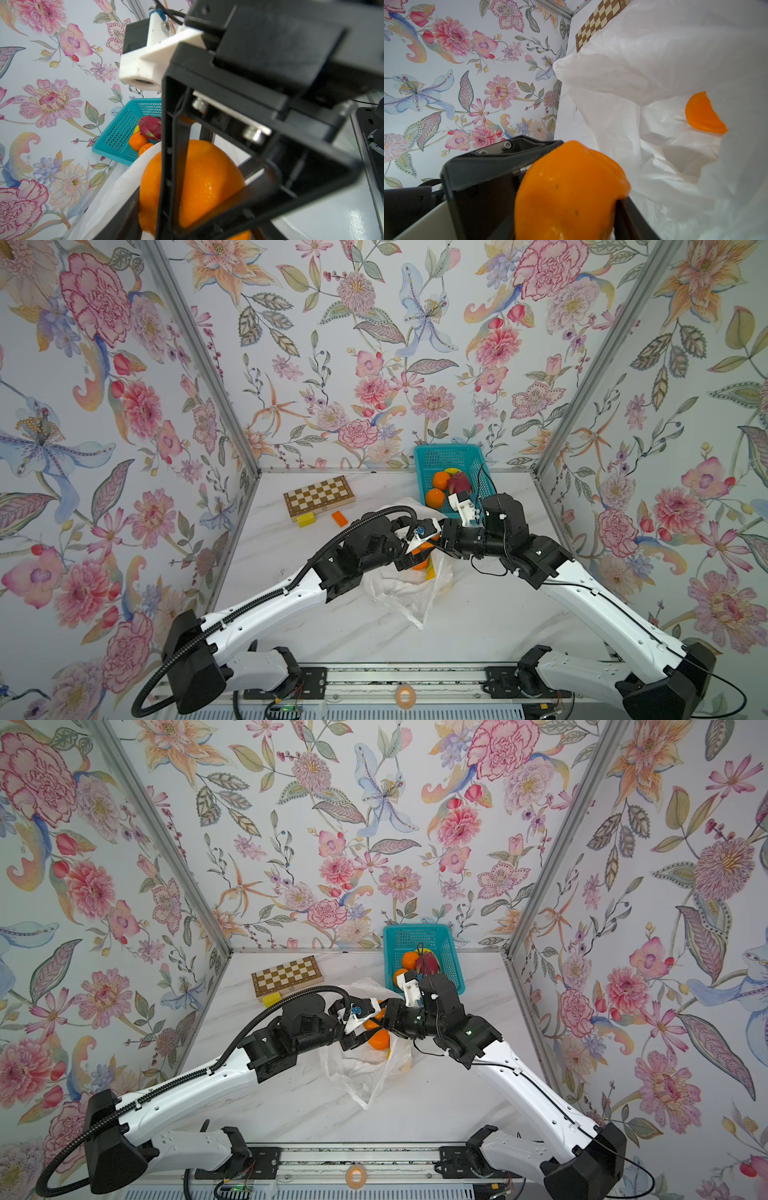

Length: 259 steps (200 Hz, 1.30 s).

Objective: Untie the knot of the plastic bag and take out the fruit
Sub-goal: 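Grasp the orange with the right gripper from the left gripper, then carry the orange into the teal basket with the right gripper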

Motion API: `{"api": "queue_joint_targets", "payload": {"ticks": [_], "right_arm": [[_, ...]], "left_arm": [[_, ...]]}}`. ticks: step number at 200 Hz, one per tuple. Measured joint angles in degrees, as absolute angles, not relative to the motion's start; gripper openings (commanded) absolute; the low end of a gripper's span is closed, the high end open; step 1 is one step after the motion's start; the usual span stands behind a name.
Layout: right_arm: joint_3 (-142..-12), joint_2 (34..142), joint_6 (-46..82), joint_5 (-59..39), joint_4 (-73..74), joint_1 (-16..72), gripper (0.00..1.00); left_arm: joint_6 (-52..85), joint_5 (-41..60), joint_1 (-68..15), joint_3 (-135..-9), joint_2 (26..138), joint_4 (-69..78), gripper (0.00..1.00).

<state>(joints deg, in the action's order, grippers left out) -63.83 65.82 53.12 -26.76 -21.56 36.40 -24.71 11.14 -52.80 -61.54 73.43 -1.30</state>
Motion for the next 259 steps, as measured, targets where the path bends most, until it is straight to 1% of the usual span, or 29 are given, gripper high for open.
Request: {"api": "queue_joint_targets", "payload": {"ticks": [15, 31, 41, 66, 91, 109, 136, 168, 223, 259], "right_arm": [[-63.8, 65.6, 53.1, -26.1, -21.9, 36.2, 0.35], [-63.8, 65.1, 52.9, -25.9, -22.0, 35.7, 0.33], [-63.8, 64.8, 53.0, -25.6, -22.0, 35.2, 0.33], [-64.0, 62.9, 53.0, -24.4, -21.6, 31.9, 0.31], [-65.5, 61.8, 52.9, -23.7, -21.1, 27.3, 0.31], [-66.7, 61.7, 52.9, -23.6, -19.8, 24.2, 0.31], [-67.8, 62.1, 52.7, -23.6, -16.9, 19.7, 0.33], [-69.8, 66.7, 52.7, -24.0, -11.8, 14.8, 0.34], [-77.9, 83.9, 51.6, -25.1, -8.1, 10.1, 0.32], [-89.7, 97.8, 47.2, -25.8, -14.3, 9.5, 0.34]], "left_arm": [[-24.7, 11.0, -52.9, -61.6, 73.7, -1.1, 0.59], [-24.6, 10.6, -53.2, -61.6, 74.0, -0.1, 0.75], [-24.4, 10.0, -53.5, -61.6, 74.0, 0.4, 0.81], [-23.7, 8.3, -54.0, -61.6, 74.1, 0.5, 0.90], [-22.1, 6.6, -54.0, -61.6, 74.0, 0.9, 0.96], [-20.5, 5.4, -54.0, -61.6, 74.0, 1.4, 0.99], [-17.6, 4.2, -54.0, -62.3, 73.9, 1.4, 0.99], [-14.1, 4.1, -54.0, -64.9, 73.9, 1.4, 0.99], [-10.1, 5.6, -52.7, -71.3, 75.9, 0.0, 0.99], [-9.1, 5.3, -52.2, -73.0, 77.2, -3.3, 0.99]]}}
